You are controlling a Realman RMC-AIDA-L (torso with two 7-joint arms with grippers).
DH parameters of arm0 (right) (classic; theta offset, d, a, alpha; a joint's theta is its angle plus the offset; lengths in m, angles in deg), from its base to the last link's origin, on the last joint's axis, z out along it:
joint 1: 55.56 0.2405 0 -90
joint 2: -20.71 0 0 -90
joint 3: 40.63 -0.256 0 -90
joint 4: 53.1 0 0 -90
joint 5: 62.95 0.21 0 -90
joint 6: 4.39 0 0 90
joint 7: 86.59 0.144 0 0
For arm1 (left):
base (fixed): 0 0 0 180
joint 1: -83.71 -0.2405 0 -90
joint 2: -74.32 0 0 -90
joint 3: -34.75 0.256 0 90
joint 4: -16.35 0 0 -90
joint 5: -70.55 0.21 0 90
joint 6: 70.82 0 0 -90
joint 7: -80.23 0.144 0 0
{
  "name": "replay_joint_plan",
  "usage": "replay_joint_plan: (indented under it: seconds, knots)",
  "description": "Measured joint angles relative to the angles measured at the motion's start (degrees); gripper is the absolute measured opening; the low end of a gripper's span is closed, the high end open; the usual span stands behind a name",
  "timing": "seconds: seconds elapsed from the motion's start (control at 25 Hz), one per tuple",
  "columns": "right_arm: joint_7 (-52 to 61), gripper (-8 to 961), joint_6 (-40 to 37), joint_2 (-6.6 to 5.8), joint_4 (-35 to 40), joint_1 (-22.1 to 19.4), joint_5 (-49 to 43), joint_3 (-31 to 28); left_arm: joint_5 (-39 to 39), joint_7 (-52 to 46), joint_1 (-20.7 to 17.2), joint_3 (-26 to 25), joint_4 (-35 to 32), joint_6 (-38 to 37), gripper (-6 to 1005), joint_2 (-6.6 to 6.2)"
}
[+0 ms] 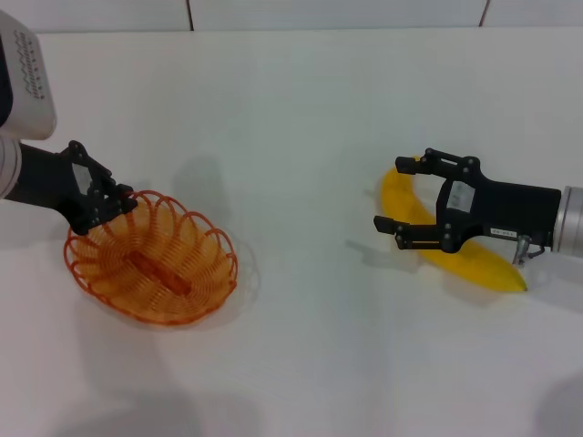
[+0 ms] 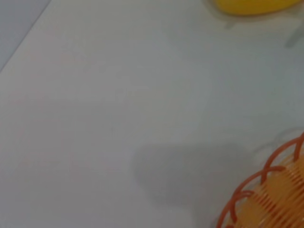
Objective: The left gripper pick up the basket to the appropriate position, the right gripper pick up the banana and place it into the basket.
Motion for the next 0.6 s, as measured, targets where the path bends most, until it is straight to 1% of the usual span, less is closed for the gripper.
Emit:
replay_joint_plan:
  seconds: [0.28,0.4,0.48,0.6]
  knots:
    - [0.0,804,0.0,0.00,0.0,-0.1,0.0,0.0,-0.1,0.0,-0.2,0.0,-0.1,-0.1,108,0.00]
    - [0.0,802,-0.1,-0.10,0.0,-0.3,0.1,0.0,-1.3,0.3,-0.7,-0.2,-1.2,-2.0,106,0.00]
    - [0.0,800,-0.1,-0.16,0.0,-0.4,0.2,0.0,-3.4,0.1,-2.1,-0.9,-4.1,-5.0,99,0.00]
    - [0.0,798,-0.1,-0.20,0.0,-0.6,0.2,-0.1,-7.3,-0.9,-5.4,-1.9,-9.4,-8.6,81,-0.07]
